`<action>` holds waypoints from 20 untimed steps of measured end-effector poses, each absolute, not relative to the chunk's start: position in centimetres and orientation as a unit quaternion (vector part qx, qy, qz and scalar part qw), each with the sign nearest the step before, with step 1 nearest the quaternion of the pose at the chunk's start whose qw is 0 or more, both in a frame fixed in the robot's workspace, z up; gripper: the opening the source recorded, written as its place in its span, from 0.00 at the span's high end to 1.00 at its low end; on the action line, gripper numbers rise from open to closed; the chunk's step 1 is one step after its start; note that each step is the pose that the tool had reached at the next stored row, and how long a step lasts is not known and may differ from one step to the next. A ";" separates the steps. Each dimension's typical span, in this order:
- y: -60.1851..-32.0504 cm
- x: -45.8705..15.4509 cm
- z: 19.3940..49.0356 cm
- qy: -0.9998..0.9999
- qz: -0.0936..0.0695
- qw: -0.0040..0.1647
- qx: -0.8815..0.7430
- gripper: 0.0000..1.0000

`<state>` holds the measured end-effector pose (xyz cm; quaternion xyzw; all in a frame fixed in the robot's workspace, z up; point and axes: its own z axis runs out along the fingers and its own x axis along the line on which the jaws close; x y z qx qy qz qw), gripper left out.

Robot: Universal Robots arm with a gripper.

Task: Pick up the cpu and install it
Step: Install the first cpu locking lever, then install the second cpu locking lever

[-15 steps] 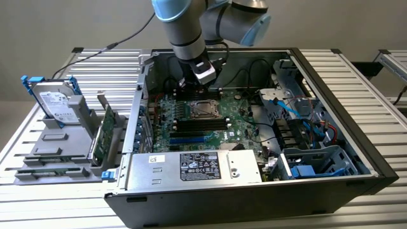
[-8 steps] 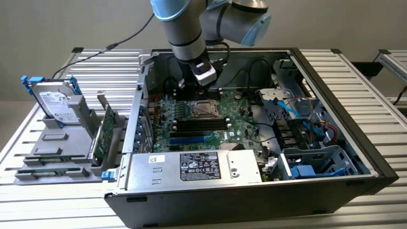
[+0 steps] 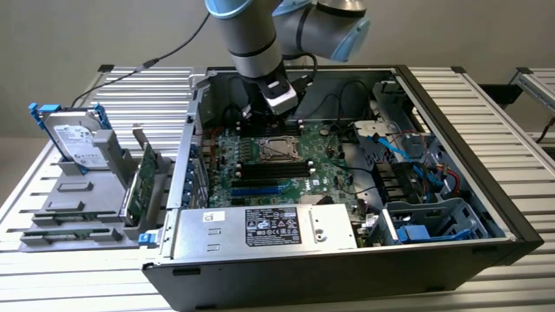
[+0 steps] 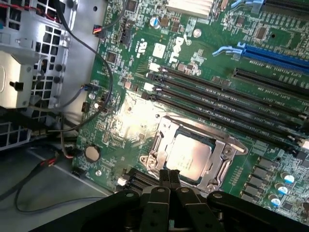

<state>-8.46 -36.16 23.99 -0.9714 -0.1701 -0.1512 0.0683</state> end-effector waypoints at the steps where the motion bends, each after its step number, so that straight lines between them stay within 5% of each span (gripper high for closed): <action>1: -36.4 -8.5 24.0 -0.170 -0.151 0.068 -0.971 0.89; 9: -37.3 -8.5 24.0 -0.168 -0.138 0.066 -0.974 0.89; 20: -38.2 -8.5 24.3 -0.159 -0.099 0.063 -0.980 0.89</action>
